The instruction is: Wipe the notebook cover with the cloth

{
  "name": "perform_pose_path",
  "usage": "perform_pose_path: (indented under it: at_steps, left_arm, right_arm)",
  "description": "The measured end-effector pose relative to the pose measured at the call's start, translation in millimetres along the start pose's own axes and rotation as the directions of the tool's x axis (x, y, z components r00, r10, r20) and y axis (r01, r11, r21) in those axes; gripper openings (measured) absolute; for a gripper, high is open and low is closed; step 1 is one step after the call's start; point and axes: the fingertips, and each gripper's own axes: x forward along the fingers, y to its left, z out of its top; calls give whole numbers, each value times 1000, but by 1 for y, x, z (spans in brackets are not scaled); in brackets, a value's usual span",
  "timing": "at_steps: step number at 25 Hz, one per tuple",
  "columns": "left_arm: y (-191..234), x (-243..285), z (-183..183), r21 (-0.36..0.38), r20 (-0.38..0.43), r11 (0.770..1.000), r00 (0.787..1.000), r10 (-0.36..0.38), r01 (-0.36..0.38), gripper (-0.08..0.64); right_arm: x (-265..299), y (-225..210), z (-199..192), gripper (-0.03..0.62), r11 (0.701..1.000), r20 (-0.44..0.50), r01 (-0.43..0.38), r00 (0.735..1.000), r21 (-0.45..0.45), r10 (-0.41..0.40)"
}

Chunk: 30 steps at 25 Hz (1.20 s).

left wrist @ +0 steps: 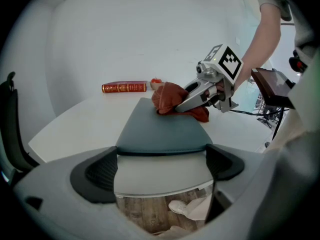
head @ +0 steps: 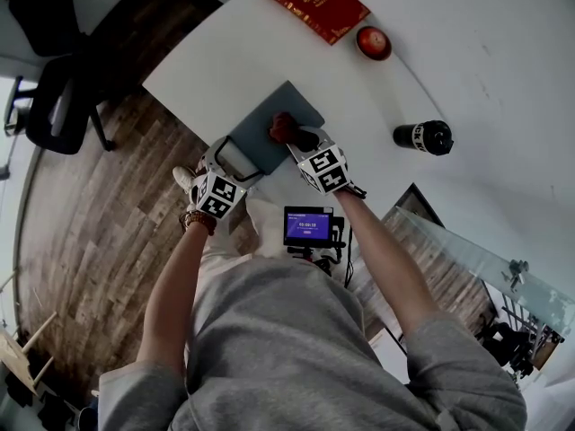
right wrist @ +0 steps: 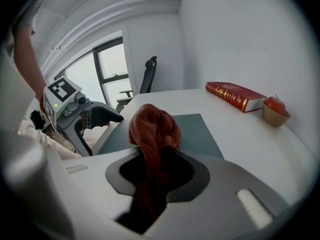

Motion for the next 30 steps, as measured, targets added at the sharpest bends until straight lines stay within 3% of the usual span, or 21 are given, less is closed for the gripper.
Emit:
perform_pose_path:
  at_steps: [12,24,30]
  left_arm:
    - [0,0,0,1,-12,1000,1000,2,-2,543]
    - [-1,0,0,-1,-35,1000,999,0,0,543]
    - [0,0,0,2,-28,1000,1000,-1,1,543]
  right_arm:
    - [4,30,0,101,998,-11,-60,998,-24,60]
    - [8,77,-7,103,962,-66,-255,966,-96,250]
    - [8,91,-5,103,943,-68,-321,946,-86,316]
